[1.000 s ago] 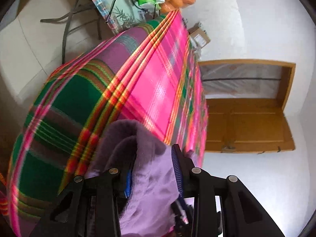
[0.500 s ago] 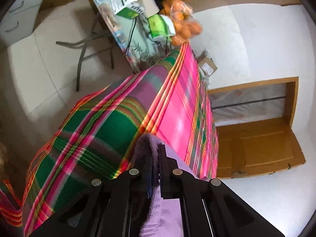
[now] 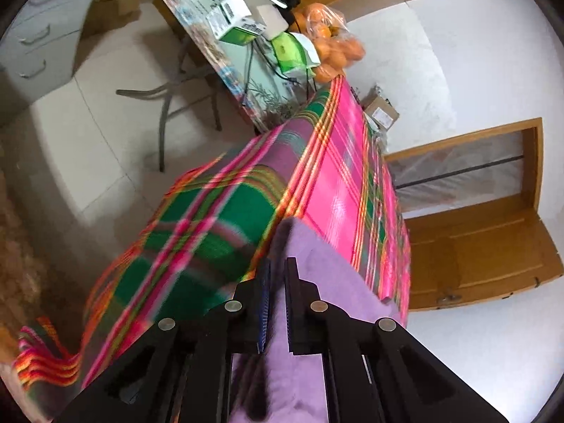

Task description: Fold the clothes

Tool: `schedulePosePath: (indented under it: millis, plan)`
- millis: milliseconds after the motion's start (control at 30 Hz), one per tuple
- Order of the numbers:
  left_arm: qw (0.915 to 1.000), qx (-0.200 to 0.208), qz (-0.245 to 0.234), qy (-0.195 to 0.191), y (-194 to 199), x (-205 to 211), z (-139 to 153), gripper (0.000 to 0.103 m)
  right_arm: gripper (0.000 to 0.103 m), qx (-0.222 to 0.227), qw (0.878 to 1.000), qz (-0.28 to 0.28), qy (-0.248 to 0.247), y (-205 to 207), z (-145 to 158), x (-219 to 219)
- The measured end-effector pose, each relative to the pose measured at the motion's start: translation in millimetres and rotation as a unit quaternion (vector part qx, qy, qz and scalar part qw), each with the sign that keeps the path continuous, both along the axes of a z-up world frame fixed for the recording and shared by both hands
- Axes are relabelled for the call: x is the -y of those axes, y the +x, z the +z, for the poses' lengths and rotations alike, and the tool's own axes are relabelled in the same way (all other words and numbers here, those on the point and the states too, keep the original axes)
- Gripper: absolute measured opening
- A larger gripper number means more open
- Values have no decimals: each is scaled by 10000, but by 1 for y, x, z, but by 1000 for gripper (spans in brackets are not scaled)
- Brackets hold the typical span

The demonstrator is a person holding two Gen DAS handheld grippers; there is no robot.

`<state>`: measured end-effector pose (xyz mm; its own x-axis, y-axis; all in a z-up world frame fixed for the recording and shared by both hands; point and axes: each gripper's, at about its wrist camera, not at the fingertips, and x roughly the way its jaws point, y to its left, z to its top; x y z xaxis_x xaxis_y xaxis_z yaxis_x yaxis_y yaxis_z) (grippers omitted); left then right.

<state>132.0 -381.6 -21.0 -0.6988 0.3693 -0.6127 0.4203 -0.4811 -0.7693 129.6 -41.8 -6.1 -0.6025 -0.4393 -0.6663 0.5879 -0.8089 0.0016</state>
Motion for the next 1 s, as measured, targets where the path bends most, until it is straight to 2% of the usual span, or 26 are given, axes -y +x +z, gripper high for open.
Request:
schedulePosePath:
  millis: [167,300,433,533,600,700,733,767,1000]
  plan:
    - [9998,76,111,129,39,1,1,13,43,-115,9962,859,-25,22,4,32]
    - [9997,14,159,206,64,-4,5,13,43,73,9881,1511,-279,28,7,62]
    - [9989,42,183,437,83,-14,3,16,43,102,9803,1971,-1,35,-4,98]
    - [9977,75,192,648,89,-20,0,16,42,7,9783,2048,327,41,-13,116]
    - [9971,41,127,746,90,-24,1,16,25,-89,9778,2025,525,44,-17,125]
    - [9964,-24,59,840,87,-31,2,25,12,-50,9795,1965,442,41,-17,125]
    - [9963,-44,32,860,85,-32,2,33,10,-25,9805,1926,390,40,-16,123]
    - [9960,-44,20,889,83,-34,2,35,9,-2,9807,1926,341,39,-15,123]
    - [9943,110,55,1059,67,-34,-7,35,3,-79,9776,2085,267,46,-13,126]
